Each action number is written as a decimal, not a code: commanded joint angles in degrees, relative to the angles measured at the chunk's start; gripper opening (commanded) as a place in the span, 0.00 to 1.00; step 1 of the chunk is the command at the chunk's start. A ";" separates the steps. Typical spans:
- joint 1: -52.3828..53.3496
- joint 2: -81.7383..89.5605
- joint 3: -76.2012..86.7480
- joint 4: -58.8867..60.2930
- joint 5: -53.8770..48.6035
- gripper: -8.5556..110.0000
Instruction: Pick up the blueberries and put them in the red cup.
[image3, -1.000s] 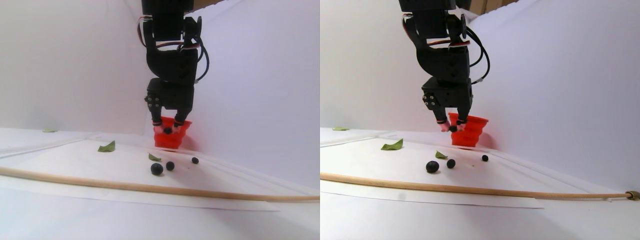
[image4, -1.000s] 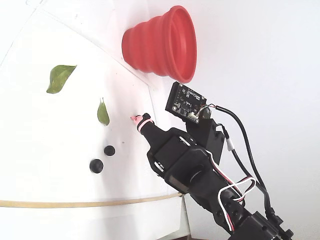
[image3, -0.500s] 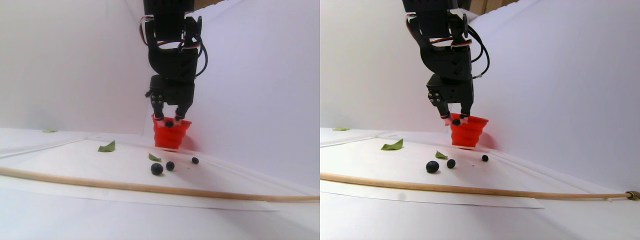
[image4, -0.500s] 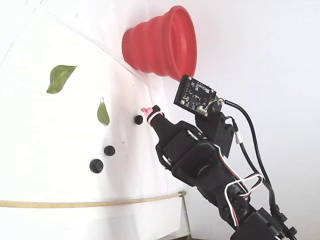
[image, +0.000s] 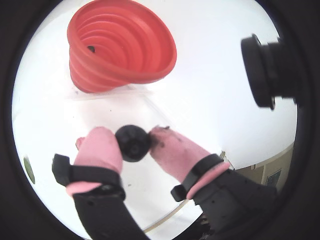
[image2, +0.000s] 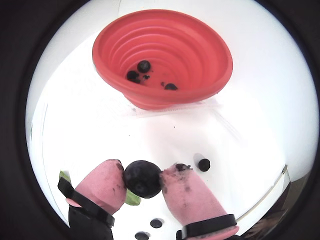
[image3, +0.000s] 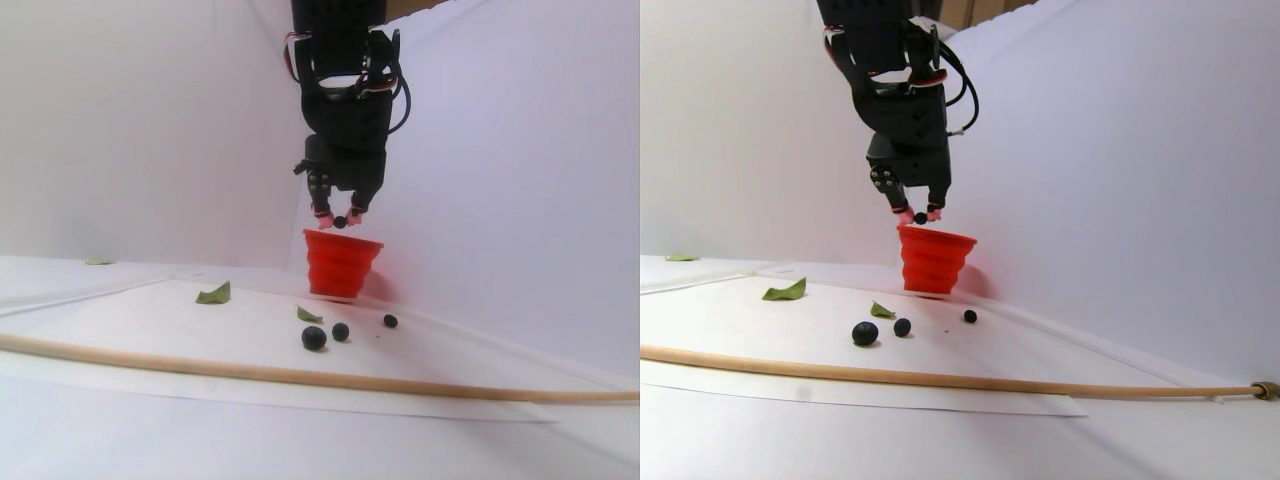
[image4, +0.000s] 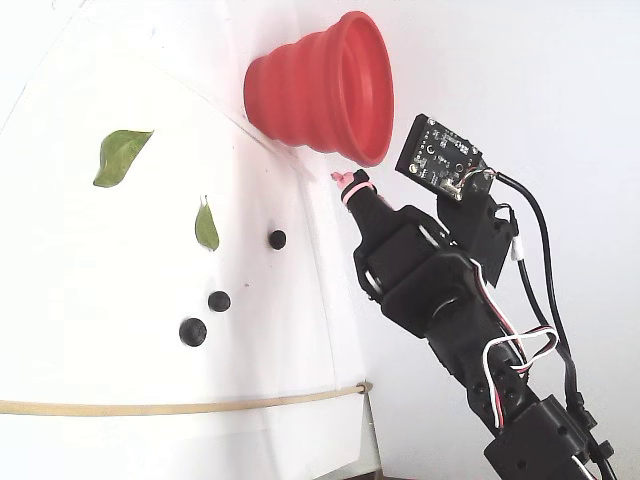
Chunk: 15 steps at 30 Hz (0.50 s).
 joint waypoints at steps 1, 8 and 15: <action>2.99 2.20 -7.56 -1.67 -0.79 0.19; 3.43 -0.26 -11.25 -1.67 -1.32 0.19; 3.52 -1.85 -13.62 -1.67 -1.14 0.19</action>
